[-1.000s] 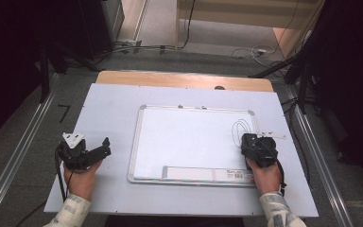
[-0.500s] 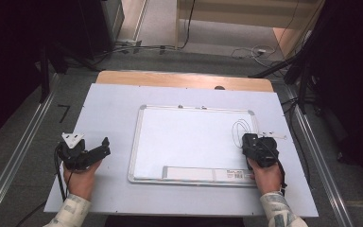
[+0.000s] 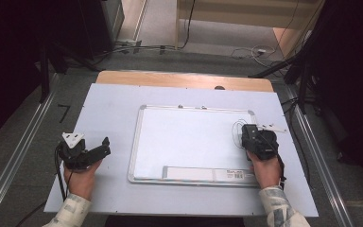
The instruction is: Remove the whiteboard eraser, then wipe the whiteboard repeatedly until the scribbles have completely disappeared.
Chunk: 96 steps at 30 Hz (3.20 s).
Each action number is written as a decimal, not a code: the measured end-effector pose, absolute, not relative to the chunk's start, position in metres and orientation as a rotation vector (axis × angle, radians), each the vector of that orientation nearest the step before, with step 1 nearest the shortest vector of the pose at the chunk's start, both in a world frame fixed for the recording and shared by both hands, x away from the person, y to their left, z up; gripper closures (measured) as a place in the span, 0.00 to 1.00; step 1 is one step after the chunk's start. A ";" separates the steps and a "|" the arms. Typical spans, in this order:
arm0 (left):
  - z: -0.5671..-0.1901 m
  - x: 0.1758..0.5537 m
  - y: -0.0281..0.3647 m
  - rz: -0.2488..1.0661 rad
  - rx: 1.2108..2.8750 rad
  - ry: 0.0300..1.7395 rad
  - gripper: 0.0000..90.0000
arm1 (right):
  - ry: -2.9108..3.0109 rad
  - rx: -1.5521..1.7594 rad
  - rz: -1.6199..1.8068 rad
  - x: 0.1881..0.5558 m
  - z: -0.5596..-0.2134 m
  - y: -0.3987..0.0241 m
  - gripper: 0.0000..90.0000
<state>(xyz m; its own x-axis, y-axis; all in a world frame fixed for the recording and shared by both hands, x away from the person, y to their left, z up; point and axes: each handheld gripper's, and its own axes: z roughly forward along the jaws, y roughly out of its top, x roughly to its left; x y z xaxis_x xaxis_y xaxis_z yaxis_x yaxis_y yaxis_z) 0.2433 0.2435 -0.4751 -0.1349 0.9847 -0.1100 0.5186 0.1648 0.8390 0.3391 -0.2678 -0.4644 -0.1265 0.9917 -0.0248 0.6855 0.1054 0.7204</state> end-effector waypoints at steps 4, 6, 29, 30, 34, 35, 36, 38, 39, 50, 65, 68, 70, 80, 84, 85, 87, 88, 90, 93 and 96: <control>-0.476 0.244 0.245 0.855 1.433 1.749 0.03 | 1.881 1.629 0.781 0.349 -0.464 -0.264 0.42; -0.476 0.244 0.245 0.852 1.431 1.751 0.03 | 1.886 1.628 0.780 0.353 -0.465 -0.262 0.42; -0.478 0.244 0.245 0.843 1.434 1.763 0.03 | 1.959 1.586 0.793 0.376 -0.470 -0.235 0.42; -0.478 0.244 0.246 0.841 1.436 1.765 0.03 | 1.961 1.584 0.794 0.376 -0.471 -0.234 0.42; -0.479 0.244 0.246 0.837 1.435 1.766 0.03 | 1.968 1.578 0.791 0.376 -0.472 -0.232 0.42; -0.479 0.245 0.247 0.838 1.434 1.768 0.03 | 1.972 1.579 0.791 0.376 -0.473 -0.231 0.42; -0.479 0.245 0.247 0.836 1.435 1.769 0.03 | 1.975 1.581 0.785 0.376 -0.473 -0.230 0.42; -0.480 0.246 0.248 0.832 1.436 1.770 0.03 | 1.984 1.576 0.777 0.376 -0.475 -0.228 0.42; -0.480 0.246 0.248 0.830 1.433 1.772 0.03 | 1.984 1.574 0.773 0.377 -0.475 -0.227 0.42; -0.478 0.246 0.245 0.834 1.430 1.762 0.04 | 1.987 1.562 0.770 0.374 -0.476 -0.226 0.42; -0.478 0.246 0.246 0.836 1.434 1.762 0.04 | 1.996 1.569 0.769 0.375 -0.478 -0.227 0.42; -0.478 0.246 0.246 0.831 1.435 1.761 0.04 | 2.000 1.573 0.757 0.375 -0.480 -0.227 0.42; -0.478 0.246 0.247 0.832 1.434 1.758 0.04 | 2.006 1.578 0.750 0.376 -0.482 -0.227 0.42; -0.477 0.245 0.247 0.832 1.432 1.754 0.04 | 2.008 1.605 0.762 0.377 -0.485 -0.229 0.41; -0.477 0.245 0.247 0.832 1.426 1.757 0.04 | 2.010 1.596 0.758 0.376 -0.485 -0.229 0.41; -0.477 0.245 0.247 0.831 1.425 1.758 0.04 | 2.011 1.595 0.760 0.376 -0.485 -0.229 0.41; -0.477 0.245 0.247 0.833 1.424 1.759 0.04 | 2.010 1.596 0.763 0.377 -0.485 -0.230 0.40; -0.477 0.245 0.248 0.833 1.425 1.758 0.04 | 2.012 1.593 0.763 0.377 -0.485 -0.231 0.39; -0.477 0.245 0.248 0.833 1.427 1.759 0.04 | 2.015 1.599 0.765 0.378 -0.485 -0.233 0.38; -0.477 0.245 0.248 0.831 1.428 1.759 0.04 | 2.019 1.586 0.760 0.377 -0.484 -0.232 0.41; -0.477 0.244 0.249 0.829 1.426 1.759 0.04 | 2.022 1.583 0.762 0.377 -0.484 -0.234 0.41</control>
